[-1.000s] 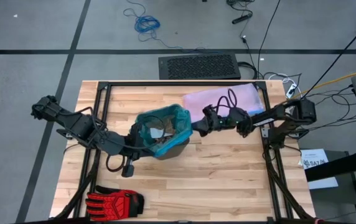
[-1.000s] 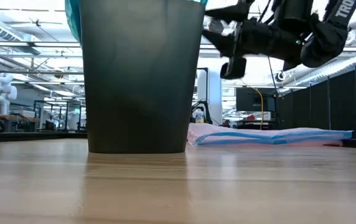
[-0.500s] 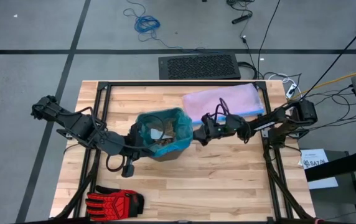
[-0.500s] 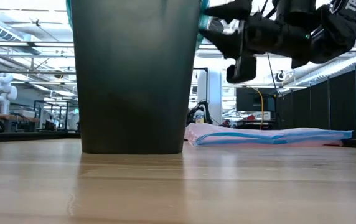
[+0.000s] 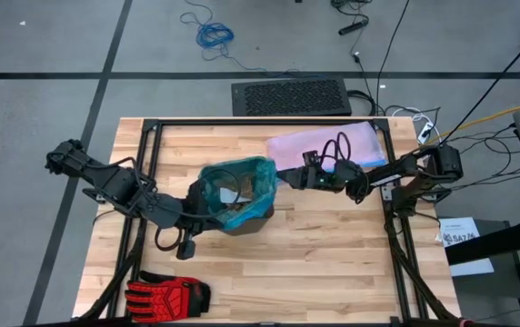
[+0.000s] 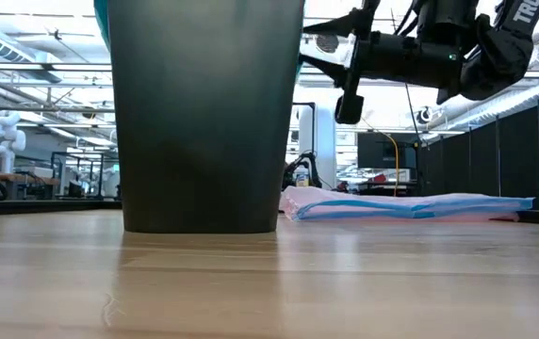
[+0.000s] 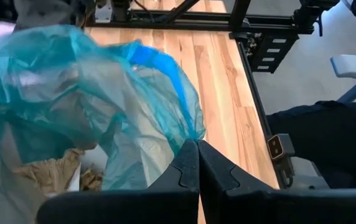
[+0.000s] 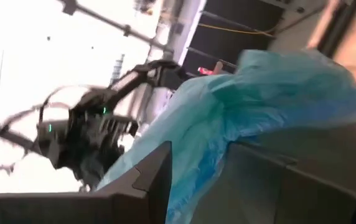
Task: Place trash/remove bag and relplace
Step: Close the trash bag
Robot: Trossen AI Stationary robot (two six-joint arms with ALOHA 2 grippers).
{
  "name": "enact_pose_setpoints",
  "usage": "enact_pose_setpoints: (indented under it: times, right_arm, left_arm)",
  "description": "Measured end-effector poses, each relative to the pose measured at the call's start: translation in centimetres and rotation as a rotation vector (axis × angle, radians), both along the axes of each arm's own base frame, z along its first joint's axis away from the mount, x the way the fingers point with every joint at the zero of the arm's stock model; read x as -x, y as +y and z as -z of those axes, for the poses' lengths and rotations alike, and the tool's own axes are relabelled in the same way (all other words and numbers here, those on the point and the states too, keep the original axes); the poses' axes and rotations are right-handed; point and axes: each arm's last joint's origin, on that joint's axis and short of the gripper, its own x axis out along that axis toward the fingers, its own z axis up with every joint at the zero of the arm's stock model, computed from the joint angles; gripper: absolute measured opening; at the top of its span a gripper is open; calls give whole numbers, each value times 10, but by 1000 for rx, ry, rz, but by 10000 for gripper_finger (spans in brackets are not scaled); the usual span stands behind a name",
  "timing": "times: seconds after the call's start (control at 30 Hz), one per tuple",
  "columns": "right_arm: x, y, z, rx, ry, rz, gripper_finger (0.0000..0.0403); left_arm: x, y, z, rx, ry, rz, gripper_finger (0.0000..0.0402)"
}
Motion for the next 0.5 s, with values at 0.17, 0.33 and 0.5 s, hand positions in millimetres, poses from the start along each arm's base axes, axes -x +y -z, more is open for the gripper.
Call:
enact_pose_setpoints:
  times: [0.17,0.33,0.5]
  right_arm:
    - [-1,-4,5,124,56,10,112]
    - [0,-10,7,179,82,41,63]
    - [1,-16,6,275,87,74,6]
  left_arm:
    - [0,0,0,12,2,-9,0]
    - [0,0,0,23,3,-16,0]
    - [0,0,0,43,6,-31,0]
